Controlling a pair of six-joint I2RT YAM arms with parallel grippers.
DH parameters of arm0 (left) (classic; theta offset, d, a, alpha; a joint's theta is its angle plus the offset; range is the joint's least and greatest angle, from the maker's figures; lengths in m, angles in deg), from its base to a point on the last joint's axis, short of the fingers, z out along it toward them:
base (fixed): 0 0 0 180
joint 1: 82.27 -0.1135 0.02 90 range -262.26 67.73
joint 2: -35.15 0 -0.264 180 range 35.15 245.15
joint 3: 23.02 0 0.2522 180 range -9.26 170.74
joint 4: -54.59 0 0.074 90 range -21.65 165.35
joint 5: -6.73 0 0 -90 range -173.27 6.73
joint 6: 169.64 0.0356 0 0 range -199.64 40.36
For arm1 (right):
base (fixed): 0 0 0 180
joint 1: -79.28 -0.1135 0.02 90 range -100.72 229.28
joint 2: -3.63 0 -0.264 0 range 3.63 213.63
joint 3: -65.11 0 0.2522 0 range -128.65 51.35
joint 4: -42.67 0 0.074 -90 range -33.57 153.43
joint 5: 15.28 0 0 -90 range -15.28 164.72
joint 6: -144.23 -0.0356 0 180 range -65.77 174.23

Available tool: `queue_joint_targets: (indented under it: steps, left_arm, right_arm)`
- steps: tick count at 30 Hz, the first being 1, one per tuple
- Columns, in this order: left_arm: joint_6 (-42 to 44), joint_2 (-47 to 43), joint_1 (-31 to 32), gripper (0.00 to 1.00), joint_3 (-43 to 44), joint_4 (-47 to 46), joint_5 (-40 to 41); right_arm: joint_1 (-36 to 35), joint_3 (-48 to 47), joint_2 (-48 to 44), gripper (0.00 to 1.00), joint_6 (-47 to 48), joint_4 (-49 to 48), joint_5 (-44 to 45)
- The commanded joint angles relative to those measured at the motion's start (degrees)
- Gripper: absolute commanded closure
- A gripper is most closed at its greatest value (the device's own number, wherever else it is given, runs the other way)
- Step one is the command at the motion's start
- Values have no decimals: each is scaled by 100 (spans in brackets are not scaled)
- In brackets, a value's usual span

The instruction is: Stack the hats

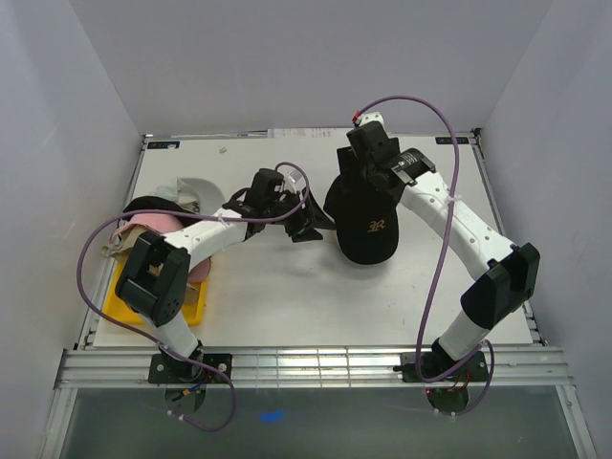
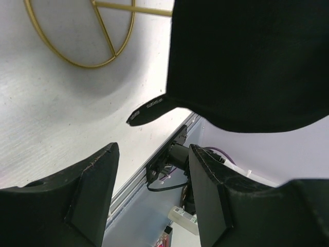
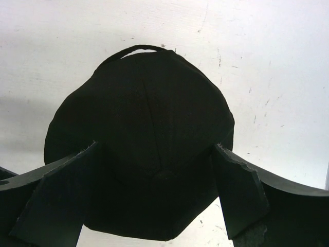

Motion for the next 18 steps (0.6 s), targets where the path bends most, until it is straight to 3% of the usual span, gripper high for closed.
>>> queue_joint_targets:
  steps: [1, 18]
  left_arm:
    - [134, 36, -103, 34, 372, 138, 37]
    - [108, 537, -270, 34, 900, 253, 55]
  right_arm:
    - [11, -156, -197, 8, -72, 65, -43]
    - [11, 249, -716, 8, -133, 56, -149]
